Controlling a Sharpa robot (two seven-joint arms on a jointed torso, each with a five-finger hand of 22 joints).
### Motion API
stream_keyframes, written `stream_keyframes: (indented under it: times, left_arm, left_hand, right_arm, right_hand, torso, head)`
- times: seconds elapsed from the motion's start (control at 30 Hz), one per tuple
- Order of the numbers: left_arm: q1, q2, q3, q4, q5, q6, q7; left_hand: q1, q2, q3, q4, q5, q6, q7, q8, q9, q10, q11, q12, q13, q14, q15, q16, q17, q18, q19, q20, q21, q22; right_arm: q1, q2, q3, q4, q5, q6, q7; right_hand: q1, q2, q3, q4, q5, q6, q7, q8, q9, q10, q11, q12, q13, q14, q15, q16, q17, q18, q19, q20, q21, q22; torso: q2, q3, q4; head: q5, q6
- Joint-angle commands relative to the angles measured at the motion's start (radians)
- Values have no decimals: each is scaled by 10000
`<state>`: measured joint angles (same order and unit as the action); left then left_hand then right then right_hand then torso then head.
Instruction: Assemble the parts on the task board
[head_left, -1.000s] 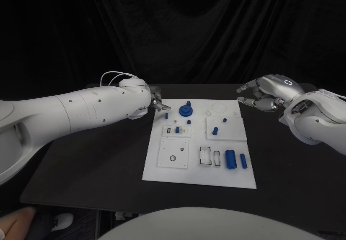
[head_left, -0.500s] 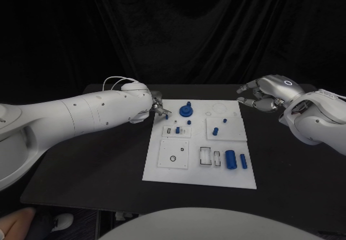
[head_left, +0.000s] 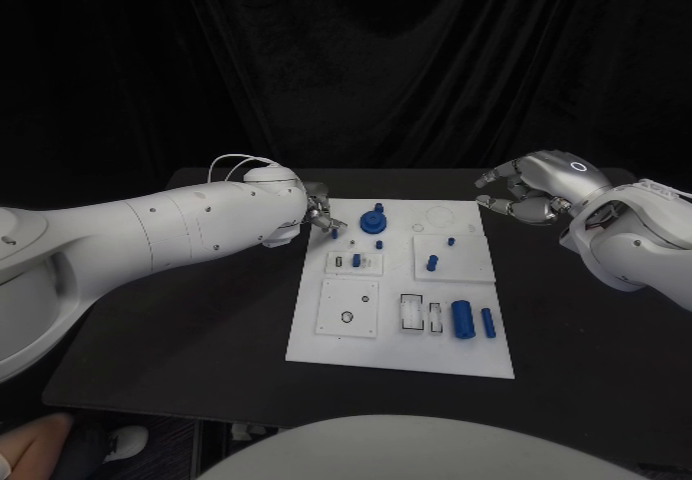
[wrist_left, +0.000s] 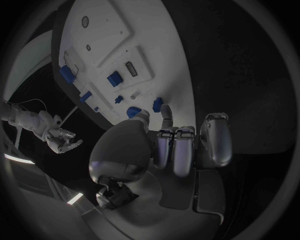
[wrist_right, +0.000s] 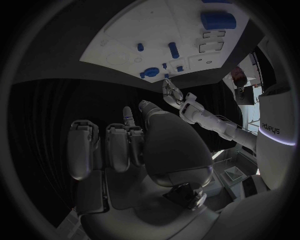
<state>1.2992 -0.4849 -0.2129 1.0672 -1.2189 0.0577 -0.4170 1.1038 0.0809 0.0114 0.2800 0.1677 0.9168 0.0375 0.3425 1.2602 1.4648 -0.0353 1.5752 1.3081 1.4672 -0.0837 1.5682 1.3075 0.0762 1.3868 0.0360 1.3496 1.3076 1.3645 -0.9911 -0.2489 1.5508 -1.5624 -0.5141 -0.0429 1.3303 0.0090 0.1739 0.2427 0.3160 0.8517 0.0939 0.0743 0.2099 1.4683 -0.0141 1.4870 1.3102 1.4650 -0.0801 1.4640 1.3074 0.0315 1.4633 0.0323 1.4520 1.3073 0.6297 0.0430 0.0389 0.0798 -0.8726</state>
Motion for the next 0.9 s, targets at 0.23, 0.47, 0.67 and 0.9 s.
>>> stream_keyframes:
  times: [0.23,0.47,0.67,0.9]
  left_arm:
    - [-37,39,9,-45,79,-112,339]
    - [-58,78,9,-114,79,-74,292]
    - [-90,118,9,-163,79,-46,266]
    - [-138,154,9,-192,79,-103,226]
  left_hand:
    - [194,20,35,-97,242,122,28,-168,-56,1060,72,-44,2627,1036,68,26,2633,11,-65,-3,-59,193]
    - [318,18,63,-155,455,190,18,-273,-78,1060,66,-44,2627,1036,66,26,2633,9,-52,0,-55,221]
    - [369,24,80,-178,542,207,14,-318,-84,1060,64,-44,2627,1036,66,26,2633,11,-55,-1,-62,223]
    - [445,21,106,-221,632,225,10,-369,-90,1060,59,-44,2627,1036,63,26,2633,12,-57,-1,-70,227]
  right_arm:
    - [-23,-8,7,13,-25,120,-221]
    - [-23,-8,7,16,-25,144,-238]
    - [-23,-1,7,16,-25,161,-256]
    - [-23,6,8,20,-25,174,-266]
  right_hand:
    - [46,11,64,-11,109,92,18,-39,-16,274,76,-37,1462,721,86,5,907,-8,532,68,-40,2231]
    - [70,6,98,-38,163,132,17,-27,-18,265,77,-50,1446,720,89,2,901,-5,527,70,-52,2227]
    - [78,3,111,-48,187,140,18,-26,-21,267,77,-48,1448,720,89,1,899,-6,528,71,-50,2227]
    - [94,-8,134,-68,234,150,20,-29,-28,264,78,-53,1441,719,90,1,898,-3,523,72,-62,2224]
  torso:
    - [-13,4,17]
    - [-19,4,7]
    - [-9,5,-3]
    - [-9,5,5]
  head:
    - [-32,0]
    - [-30,0]
    - [-27,0]
    - [-108,0]
